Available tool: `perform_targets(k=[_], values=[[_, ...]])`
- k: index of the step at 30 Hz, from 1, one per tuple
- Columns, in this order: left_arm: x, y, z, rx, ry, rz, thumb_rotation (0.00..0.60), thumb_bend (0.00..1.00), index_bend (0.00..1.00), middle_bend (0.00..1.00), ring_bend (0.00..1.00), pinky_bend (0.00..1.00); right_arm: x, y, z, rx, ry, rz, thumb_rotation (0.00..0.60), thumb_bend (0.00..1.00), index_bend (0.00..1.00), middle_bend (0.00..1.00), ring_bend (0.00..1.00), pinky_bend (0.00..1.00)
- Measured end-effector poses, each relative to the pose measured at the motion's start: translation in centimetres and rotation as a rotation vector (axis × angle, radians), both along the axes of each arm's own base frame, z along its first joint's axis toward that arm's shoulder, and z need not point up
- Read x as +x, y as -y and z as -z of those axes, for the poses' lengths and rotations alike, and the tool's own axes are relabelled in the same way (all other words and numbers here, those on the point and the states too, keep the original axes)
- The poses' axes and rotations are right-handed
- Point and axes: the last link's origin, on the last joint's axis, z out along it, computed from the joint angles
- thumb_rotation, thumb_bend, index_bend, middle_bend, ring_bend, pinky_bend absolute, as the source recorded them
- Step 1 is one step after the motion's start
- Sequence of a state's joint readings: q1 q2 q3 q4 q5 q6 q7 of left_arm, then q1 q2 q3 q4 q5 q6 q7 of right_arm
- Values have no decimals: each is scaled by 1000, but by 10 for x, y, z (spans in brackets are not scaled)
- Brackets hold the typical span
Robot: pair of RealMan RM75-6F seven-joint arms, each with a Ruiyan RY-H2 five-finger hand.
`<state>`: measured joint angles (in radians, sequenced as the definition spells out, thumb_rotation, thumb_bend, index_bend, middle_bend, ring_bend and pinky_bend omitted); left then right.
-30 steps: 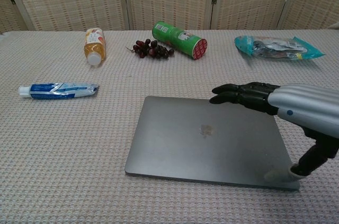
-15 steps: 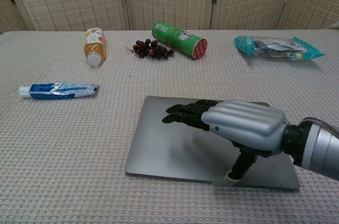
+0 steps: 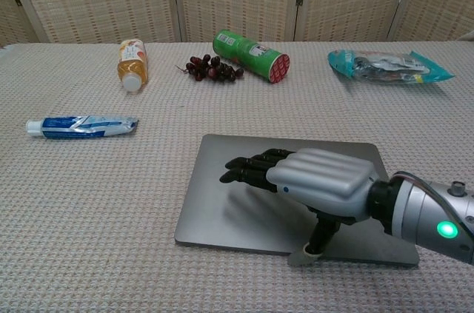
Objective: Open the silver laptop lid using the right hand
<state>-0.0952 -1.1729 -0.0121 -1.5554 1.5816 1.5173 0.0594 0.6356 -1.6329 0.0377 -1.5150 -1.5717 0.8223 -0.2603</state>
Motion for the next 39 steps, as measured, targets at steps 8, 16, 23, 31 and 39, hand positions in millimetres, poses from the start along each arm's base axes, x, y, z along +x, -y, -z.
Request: perform_targets(k=[8, 16, 23, 31, 39], values=[[-3, -1, 1, -2, 3, -4, 600, 208, 0, 0, 0, 0, 2, 3, 4, -9, -8, 3, 600, 163, 0, 0, 11, 0], [-5, -2, 2, -2, 6, -5, 600, 208, 0, 0, 0, 0, 2, 3, 6, -19, -21, -4, 600, 343, 0, 0, 10, 0], [-6, -3, 2, -6, 10, -6, 600, 208, 0, 0, 0, 0, 5, 5, 3, -35, -23, -12, 600, 378, 0, 0, 8, 0], [-3, -9, 9, -44, 19, 34, 600, 207, 0, 0, 0, 0, 9, 9, -3, -77, -47, -44, 600, 475, 0, 0, 2, 0], [-1, -18, 32, -139, 34, 99, 600, 213, 28, 45, 16, 0, 20, 14, -14, -161, -101, -98, 600, 577, 0, 0, 0, 0]])
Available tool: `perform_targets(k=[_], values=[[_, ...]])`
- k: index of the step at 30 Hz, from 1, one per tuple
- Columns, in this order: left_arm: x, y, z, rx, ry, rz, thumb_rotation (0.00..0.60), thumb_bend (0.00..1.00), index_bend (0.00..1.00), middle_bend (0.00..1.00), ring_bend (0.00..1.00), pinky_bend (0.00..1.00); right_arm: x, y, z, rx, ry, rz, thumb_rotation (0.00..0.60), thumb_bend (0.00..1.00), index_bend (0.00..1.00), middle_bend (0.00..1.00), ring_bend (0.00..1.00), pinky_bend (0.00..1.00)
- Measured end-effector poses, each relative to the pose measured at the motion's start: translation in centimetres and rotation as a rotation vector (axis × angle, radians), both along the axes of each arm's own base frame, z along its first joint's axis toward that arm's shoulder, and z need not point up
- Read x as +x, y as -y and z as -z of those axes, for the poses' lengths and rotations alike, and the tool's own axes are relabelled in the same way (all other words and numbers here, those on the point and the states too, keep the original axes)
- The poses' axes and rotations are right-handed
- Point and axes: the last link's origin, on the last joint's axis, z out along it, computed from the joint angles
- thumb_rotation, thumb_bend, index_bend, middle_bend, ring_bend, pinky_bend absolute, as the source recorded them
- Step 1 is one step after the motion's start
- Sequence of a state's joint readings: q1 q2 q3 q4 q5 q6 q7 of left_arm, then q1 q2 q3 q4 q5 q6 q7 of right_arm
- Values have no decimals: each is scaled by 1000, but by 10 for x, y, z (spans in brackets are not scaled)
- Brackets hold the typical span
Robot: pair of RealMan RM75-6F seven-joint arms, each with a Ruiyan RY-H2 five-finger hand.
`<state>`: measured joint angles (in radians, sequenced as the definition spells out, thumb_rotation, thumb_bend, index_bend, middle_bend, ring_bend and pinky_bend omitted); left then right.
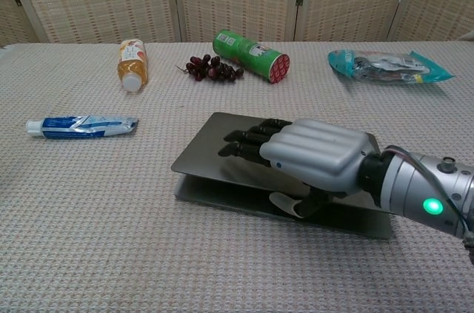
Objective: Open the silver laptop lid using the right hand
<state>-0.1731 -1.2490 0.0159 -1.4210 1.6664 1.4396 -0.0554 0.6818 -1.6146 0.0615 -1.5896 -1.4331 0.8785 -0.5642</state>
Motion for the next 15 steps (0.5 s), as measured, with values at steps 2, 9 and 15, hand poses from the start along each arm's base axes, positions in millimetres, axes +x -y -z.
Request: perform_targets(k=[2, 9, 15], values=[[1, -2, 8, -27, 9, 17, 600, 214, 48, 69, 33, 0, 3, 1, -3, -18, -14, -7, 600, 578, 0, 0, 0, 0], [10, -11, 35, -138, 31, 98, 600, 224, 73, 90, 56, 0, 15, 8, -15, -93, -60, -10, 600, 577, 0, 0, 0, 0], [28, -18, 60, -239, 10, 180, 600, 252, 70, 90, 54, 0, 26, 11, -22, -137, -73, -15, 600, 578, 0, 0, 0, 0]])
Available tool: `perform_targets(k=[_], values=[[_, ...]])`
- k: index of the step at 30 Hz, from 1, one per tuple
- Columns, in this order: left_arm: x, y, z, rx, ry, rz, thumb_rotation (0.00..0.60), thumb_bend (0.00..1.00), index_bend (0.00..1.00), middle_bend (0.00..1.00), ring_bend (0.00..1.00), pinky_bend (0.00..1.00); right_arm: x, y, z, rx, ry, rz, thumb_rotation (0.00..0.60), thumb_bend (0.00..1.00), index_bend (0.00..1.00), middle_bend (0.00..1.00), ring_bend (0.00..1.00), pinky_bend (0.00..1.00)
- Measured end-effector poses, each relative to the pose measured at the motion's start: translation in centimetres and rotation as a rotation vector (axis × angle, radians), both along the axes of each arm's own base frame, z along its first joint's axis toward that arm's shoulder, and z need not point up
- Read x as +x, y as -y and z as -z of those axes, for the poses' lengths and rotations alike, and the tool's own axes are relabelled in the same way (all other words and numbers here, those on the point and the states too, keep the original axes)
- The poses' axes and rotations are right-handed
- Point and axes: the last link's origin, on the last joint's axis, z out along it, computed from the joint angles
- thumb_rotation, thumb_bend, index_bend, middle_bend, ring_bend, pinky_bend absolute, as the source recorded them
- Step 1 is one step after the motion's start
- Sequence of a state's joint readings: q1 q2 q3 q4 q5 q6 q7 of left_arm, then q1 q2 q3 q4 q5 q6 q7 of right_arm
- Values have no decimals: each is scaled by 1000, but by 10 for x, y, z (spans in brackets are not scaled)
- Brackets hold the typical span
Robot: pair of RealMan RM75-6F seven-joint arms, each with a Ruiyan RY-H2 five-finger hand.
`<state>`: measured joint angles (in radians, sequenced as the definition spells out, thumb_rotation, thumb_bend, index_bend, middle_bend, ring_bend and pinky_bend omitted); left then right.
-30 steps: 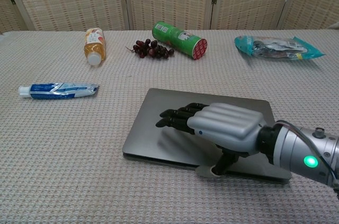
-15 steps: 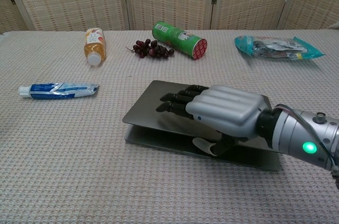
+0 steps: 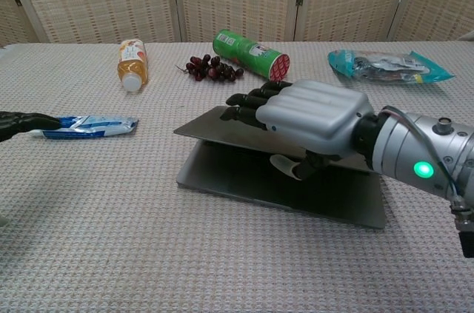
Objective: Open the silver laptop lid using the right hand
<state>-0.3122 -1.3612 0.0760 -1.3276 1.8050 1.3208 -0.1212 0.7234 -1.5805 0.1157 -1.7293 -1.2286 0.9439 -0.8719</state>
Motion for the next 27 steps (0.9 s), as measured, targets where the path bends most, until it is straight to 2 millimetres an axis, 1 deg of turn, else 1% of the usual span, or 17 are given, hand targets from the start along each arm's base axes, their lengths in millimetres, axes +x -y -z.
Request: perform_targets(k=[3, 6, 9, 14, 18, 21, 27], values=[[11, -4, 11, -43, -16, 42, 600, 279, 43, 76, 28, 0, 3, 1, -1, -14, 0, 1, 600, 577, 0, 0, 0, 0], [22, -8, 22, -89, -39, 76, 600, 314, 4, 27, 0, 0, 4, 2, -2, -19, -4, 3, 600, 578, 0, 0, 0, 0], [37, -14, 32, -126, -66, 117, 600, 356, 0, 3, 0, 0, 4, 2, -2, -22, -5, 3, 600, 577, 0, 0, 0, 0], [61, -25, 51, -172, -116, 166, 600, 413, 0, 0, 0, 0, 5, 3, 0, -31, -9, -2, 600, 578, 0, 0, 0, 0], [79, -35, 67, -203, -146, 178, 600, 423, 0, 0, 0, 0, 7, 4, 0, -36, -8, -3, 600, 579, 0, 0, 0, 0], [89, -41, 76, -216, -154, 182, 600, 445, 0, 0, 0, 0, 7, 5, 1, -36, -9, -2, 600, 579, 0, 0, 0, 0], [105, -51, 92, -238, -192, 193, 600, 527, 0, 0, 0, 0, 9, 5, 4, -40, -12, -4, 600, 580, 0, 0, 0, 0]])
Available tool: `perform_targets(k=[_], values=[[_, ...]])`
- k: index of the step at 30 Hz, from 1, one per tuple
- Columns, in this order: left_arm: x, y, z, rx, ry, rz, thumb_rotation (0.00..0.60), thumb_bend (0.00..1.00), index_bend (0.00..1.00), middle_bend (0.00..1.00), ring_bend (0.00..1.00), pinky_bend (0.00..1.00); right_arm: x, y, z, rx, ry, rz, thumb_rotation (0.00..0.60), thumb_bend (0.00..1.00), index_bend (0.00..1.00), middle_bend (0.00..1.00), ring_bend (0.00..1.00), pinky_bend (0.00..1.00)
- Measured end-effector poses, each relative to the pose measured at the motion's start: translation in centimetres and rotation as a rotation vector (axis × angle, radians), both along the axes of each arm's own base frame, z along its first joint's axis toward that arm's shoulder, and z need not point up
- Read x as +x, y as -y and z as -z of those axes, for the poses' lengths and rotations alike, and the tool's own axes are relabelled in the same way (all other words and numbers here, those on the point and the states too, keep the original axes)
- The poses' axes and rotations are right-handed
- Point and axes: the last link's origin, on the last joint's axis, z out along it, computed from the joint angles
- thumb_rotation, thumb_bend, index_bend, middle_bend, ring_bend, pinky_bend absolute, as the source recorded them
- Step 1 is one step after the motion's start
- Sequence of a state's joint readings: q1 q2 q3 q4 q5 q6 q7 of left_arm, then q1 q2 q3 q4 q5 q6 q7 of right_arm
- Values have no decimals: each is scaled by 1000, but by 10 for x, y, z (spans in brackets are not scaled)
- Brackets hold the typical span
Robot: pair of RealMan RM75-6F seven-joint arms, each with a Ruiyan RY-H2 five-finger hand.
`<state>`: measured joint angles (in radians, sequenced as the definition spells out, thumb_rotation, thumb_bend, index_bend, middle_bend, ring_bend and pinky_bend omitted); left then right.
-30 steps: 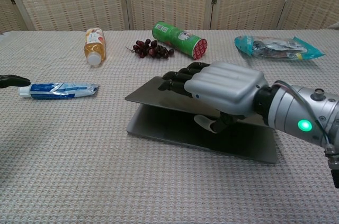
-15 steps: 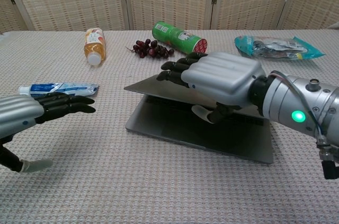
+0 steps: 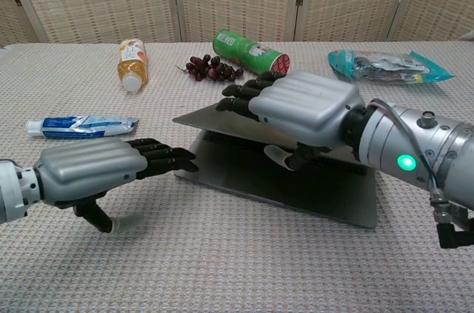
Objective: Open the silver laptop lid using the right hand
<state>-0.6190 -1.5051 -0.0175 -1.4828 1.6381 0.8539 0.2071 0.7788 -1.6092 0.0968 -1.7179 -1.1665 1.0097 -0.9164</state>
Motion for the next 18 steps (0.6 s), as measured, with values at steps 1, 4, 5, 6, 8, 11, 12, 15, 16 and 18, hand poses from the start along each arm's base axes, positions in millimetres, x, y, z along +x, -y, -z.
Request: perform_targets(k=[1, 4, 5, 6, 8, 11, 12, 15, 16, 18], values=[[3, -2, 3, -2, -10, 4, 600, 533, 0, 0, 0, 0, 0, 0, 0, 0, -1, 0, 600, 579, 0, 0, 0, 0], [11, -5, 10, -6, -31, 14, 600, 542, 0, 0, 0, 0, 1, 0, 1, -1, -1, 0, 600, 579, 0, 0, 0, 0], [13, -6, 12, -7, -36, 16, 600, 546, 0, 0, 0, 0, 1, 0, 2, -1, -2, 0, 600, 579, 0, 0, 0, 0], [15, -7, 14, -8, -40, 17, 600, 548, 0, 0, 0, 0, 1, 1, 2, -3, -3, 0, 600, 580, 0, 0, 0, 0], [19, -8, 18, -9, -48, 18, 600, 549, 0, 0, 0, 0, 1, 1, 2, -5, -6, 1, 600, 579, 0, 0, 0, 0], [22, -10, 22, -12, -66, 21, 600, 551, 0, 0, 0, 0, 0, 2, 2, -8, -9, 6, 600, 579, 0, 0, 0, 0], [23, -10, 23, -12, -73, 23, 600, 552, 0, 0, 0, 0, -1, 2, 2, -8, -10, 6, 600, 579, 0, 0, 0, 0], [24, -11, 25, -11, -96, 29, 600, 552, 0, 0, 0, 0, -2, 1, 3, -7, -14, 10, 600, 579, 0, 0, 0, 0], [25, -11, 27, -11, -104, 30, 600, 551, 0, 0, 0, 0, -2, 1, 4, -6, -16, 10, 600, 579, 0, 0, 0, 0], [26, -11, 28, -12, -116, 32, 600, 551, 0, 0, 0, 0, -3, 1, 5, -5, -21, 11, 600, 580, 0, 0, 0, 0]])
